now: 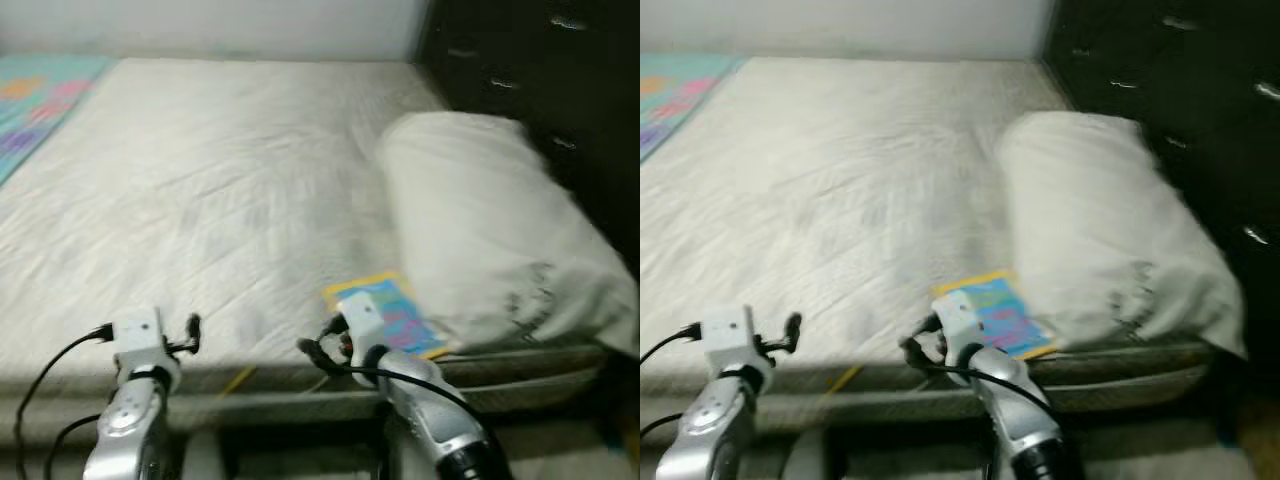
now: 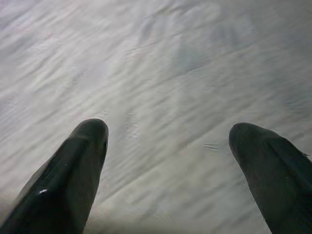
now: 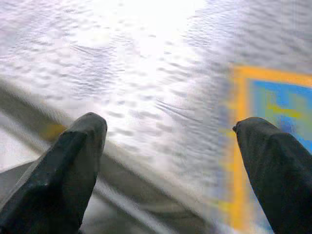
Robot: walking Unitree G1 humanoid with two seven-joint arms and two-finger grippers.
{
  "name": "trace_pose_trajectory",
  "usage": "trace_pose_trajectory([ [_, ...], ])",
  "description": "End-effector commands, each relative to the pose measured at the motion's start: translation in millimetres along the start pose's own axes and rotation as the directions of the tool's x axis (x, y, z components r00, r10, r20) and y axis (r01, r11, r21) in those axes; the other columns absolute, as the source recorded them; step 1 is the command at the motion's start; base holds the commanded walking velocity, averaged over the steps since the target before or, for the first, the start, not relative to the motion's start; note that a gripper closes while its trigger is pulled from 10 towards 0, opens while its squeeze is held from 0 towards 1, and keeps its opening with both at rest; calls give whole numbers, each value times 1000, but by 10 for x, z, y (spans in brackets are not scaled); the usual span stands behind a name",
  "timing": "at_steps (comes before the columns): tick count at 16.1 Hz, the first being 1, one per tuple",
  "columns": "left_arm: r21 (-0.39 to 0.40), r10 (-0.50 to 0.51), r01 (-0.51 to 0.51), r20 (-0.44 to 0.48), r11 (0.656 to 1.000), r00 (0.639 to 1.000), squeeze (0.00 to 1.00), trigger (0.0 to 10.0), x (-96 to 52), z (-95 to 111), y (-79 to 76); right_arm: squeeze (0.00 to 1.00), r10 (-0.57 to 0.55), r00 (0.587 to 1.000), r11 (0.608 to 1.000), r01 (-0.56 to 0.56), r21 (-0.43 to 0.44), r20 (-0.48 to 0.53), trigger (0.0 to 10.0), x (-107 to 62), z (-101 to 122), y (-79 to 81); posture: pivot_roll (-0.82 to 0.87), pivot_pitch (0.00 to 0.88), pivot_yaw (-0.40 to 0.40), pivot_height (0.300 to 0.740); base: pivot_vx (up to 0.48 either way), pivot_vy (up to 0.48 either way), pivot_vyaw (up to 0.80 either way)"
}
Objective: Clean up the room
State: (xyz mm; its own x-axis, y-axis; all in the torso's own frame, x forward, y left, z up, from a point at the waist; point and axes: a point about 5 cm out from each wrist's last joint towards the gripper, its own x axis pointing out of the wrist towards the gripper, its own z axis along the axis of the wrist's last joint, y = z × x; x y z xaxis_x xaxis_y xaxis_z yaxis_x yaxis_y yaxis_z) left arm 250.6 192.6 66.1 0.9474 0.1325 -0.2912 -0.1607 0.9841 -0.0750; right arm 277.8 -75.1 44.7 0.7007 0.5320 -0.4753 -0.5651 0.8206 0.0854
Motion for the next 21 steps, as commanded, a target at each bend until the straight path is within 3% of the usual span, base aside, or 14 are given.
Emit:
trace_pose_trajectory([
  [1,-3,-33,33,-24,999,999,0,10000,-24,-63,-104,0,-59,997,998,60,17,-41,10000,-62,-129,-138,-80,0,-14,526,0,0,0],
  [8,-10,-34,34,-29,999,999,0,10000,-26,-72,-126,0,-139,990,990,139,10,-6,10000,-86,-97,-233,-81,0,-18,526,0,0,0],
  [12,-15,-70,68,-108,998,992,0,10000,-39,-192,-169,0,-269,963,962,267,-65,-32,10000,-192,-91,-444,-86,0,-19,526,0,0,0],
  [14,-13,-82,81,-113,997,990,0,10000,-46,-202,-194,0,-349,937,936,349,-48,4,10000,-277,-34,-619,-89,0,-19,526,0,0,0],
  [18,-7,-86,86,-116,996,989,0,10000,-35,-195,-189,0,-369,929,929,369,-31,2,10000,-371,-34,-741,-92,0,-12,526,0,0,0],
  [21,-2,-91,91,-115,996,989,0,10000,-33,-184,-184,0,-277,961,961,277,18,10,10000,-481,-71,-722,-93,0,-9,526,0,0,0],
])
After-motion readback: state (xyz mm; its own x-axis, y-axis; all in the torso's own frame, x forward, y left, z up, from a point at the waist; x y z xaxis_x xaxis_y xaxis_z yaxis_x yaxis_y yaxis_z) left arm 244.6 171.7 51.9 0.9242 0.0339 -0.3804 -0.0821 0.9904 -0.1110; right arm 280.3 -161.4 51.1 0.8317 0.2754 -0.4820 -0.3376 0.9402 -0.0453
